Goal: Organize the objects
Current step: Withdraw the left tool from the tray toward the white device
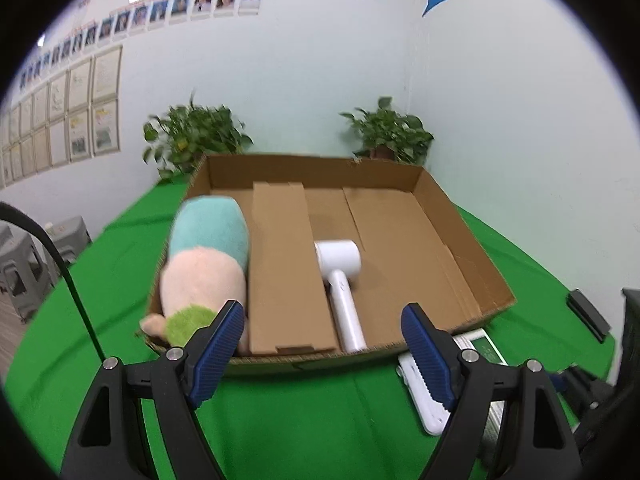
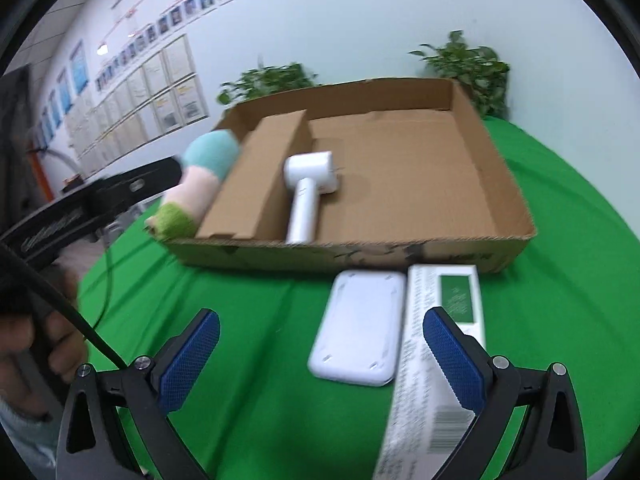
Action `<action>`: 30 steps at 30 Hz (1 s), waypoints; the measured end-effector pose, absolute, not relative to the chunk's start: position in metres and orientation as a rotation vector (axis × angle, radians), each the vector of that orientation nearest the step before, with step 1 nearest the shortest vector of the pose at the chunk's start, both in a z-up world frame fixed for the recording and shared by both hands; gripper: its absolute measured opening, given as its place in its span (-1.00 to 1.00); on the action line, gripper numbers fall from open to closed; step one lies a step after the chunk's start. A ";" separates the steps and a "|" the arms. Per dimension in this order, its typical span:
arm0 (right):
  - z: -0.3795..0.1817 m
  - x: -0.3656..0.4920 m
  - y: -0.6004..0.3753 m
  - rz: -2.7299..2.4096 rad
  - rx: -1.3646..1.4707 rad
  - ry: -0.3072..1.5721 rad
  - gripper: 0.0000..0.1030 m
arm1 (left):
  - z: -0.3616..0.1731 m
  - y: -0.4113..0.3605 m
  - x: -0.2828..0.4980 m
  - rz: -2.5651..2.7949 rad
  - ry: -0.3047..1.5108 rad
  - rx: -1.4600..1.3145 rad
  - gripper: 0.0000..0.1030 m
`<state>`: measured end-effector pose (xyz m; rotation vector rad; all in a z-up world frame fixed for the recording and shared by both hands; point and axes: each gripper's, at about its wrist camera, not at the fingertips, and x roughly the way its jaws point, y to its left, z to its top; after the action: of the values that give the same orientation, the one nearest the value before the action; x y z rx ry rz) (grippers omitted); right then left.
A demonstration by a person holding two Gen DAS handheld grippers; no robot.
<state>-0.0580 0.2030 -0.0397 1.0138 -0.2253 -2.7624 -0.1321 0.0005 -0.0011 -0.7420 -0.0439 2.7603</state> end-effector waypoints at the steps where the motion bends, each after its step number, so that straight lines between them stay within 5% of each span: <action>1: -0.044 -0.058 0.202 -2.724 1.017 -0.226 0.99 | -0.004 0.001 -0.133 2.741 -0.060 -0.761 0.57; 9: -0.080 -0.084 0.200 -2.571 1.193 -0.364 0.94 | -0.036 0.002 -0.142 2.543 -0.195 -0.910 0.57; 20: -0.084 -0.091 0.198 -2.783 1.307 -0.121 0.91 | -0.057 0.007 -0.148 2.492 -0.209 -0.988 0.56; 26: -0.099 -0.098 0.182 -2.791 1.402 0.064 0.37 | -0.059 0.007 -0.148 2.478 -0.210 -1.000 0.54; 30: -0.096 -0.090 0.181 -2.755 1.393 0.036 0.32 | -0.061 0.005 -0.147 2.454 -0.222 -1.000 0.54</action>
<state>-0.0896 0.1809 -0.0963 1.3934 0.0360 -2.7552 -0.1474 0.0053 -0.0612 -0.9998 -0.2223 2.4539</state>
